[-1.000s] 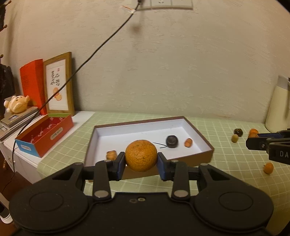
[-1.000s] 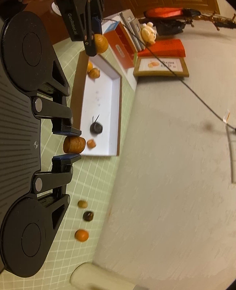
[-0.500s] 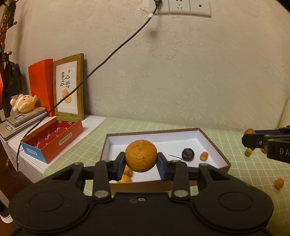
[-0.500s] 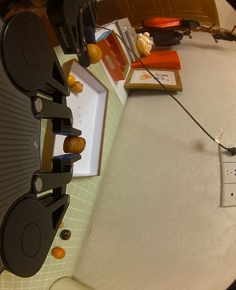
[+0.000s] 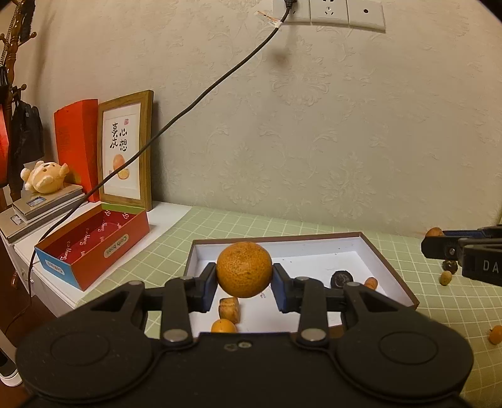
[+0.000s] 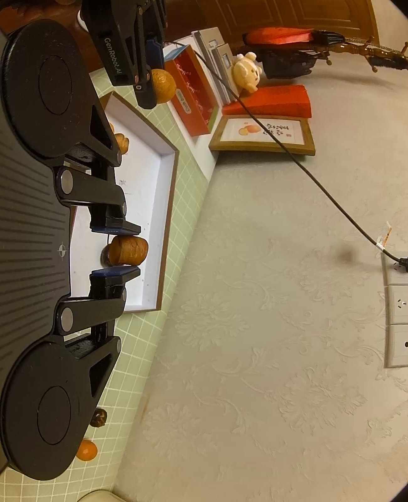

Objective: Organize fruits
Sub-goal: 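Carry the orange and dried fruit over the white box with both tools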

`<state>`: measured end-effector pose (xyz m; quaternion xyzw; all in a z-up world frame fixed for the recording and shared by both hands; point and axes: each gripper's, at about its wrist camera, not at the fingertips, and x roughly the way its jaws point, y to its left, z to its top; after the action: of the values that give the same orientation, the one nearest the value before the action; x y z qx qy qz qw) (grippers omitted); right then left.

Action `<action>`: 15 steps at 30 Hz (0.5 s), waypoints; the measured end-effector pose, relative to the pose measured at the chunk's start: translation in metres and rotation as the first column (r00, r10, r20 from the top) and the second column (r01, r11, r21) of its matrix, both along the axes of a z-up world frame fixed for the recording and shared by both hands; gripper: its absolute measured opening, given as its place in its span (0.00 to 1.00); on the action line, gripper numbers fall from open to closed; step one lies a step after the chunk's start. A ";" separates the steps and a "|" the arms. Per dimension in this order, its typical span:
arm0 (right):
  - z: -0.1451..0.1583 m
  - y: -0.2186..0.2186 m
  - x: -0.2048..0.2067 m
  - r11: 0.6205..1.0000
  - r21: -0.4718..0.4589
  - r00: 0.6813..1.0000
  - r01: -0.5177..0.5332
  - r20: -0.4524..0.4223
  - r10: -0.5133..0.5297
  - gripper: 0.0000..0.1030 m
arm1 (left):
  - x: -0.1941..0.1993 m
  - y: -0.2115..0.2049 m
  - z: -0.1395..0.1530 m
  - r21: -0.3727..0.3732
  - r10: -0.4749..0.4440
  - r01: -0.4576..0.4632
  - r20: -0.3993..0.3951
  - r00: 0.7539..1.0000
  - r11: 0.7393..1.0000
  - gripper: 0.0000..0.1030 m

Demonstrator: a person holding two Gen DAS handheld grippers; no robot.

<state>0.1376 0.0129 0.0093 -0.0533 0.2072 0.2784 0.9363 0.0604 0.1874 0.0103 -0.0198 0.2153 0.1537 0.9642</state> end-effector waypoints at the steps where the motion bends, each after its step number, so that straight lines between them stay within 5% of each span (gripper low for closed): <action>1: 0.000 0.000 0.002 1.000 -0.001 1.000 -0.001 -0.001 0.001 0.20 | 0.001 0.001 -0.001 -0.001 -0.001 0.001 0.000 1.000 1.000 0.26; 15: -0.003 0.018 0.048 1.000 -0.009 1.000 -0.007 0.001 0.007 0.20 | 0.036 0.023 -0.002 0.028 0.014 -0.014 -0.001 1.000 1.000 0.26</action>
<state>0.1860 0.0313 0.0067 -0.0581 0.2076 0.2805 0.9353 0.0967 0.2103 0.0084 -0.0076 0.2136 0.1634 0.9631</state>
